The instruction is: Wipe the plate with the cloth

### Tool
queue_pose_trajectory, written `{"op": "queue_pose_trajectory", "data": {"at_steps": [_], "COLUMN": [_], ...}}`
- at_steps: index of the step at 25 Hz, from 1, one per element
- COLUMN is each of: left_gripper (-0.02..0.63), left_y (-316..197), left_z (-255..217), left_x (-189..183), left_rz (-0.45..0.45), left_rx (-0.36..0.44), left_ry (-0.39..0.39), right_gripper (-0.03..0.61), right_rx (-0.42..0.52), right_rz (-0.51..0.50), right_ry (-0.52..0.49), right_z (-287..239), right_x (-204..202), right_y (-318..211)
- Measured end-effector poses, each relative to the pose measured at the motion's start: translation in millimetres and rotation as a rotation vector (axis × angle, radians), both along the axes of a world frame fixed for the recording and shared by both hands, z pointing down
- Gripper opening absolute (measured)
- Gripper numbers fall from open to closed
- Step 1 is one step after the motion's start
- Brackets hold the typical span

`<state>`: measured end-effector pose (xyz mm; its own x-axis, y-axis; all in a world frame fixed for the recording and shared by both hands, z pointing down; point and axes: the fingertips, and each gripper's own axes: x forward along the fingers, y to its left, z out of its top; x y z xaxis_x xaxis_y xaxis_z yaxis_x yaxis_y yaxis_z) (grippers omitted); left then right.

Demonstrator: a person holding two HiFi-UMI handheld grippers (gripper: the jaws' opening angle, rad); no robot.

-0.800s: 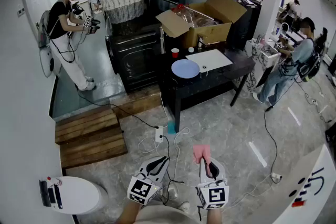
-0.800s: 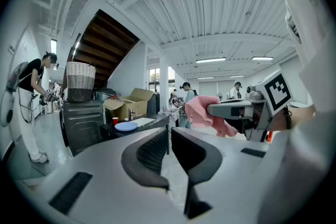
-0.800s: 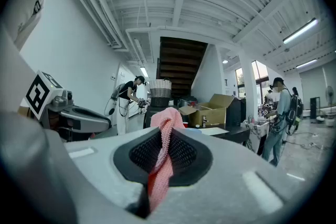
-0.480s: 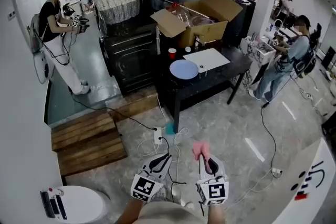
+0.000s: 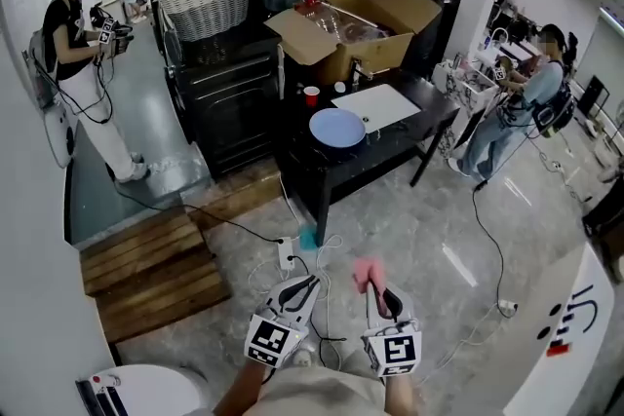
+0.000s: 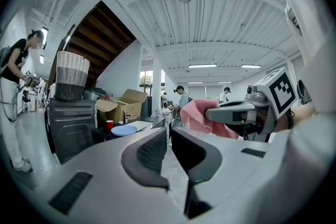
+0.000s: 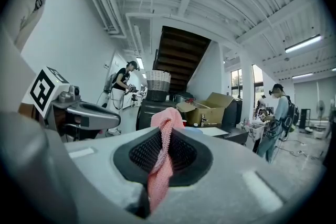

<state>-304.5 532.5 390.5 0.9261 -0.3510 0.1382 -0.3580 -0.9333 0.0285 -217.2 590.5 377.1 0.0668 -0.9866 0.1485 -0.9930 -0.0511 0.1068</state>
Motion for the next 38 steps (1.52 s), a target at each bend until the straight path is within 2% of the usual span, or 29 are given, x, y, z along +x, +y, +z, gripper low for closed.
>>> {"op": "queue_pose_trajectory", "data": {"at_steps": [11,15,19,28,38], "left_gripper": [0.031,0.031,0.031,0.031,0.031], "left_y": [-50,-67,-85,-143,-185], "left_z": [4,3,5,7,11], "left_x": [14,26,40,96,169], "left_rz": [0.017,0.010,-0.001,-0.042,-0.069], "left_rx": [-0.014,-0.011,-0.010,-0.014,-0.027], "left_ry": [0.016,0.025,0.017,0.003,-0.028], "right_gripper": [0.025,0.025,0.025,0.025,0.025], "right_rx": [-0.013,0.045,0.054,0.012,0.016], "right_rz": [0.002,-0.013,-0.028,-0.053,-0.088], "right_ry": [0.011,0.022,0.025,0.024,0.014], "right_z": [4,3,3,9,11], "right_x": [9,22,38,102,176], "right_y": [-52,-73,-93,-148,-195]}}
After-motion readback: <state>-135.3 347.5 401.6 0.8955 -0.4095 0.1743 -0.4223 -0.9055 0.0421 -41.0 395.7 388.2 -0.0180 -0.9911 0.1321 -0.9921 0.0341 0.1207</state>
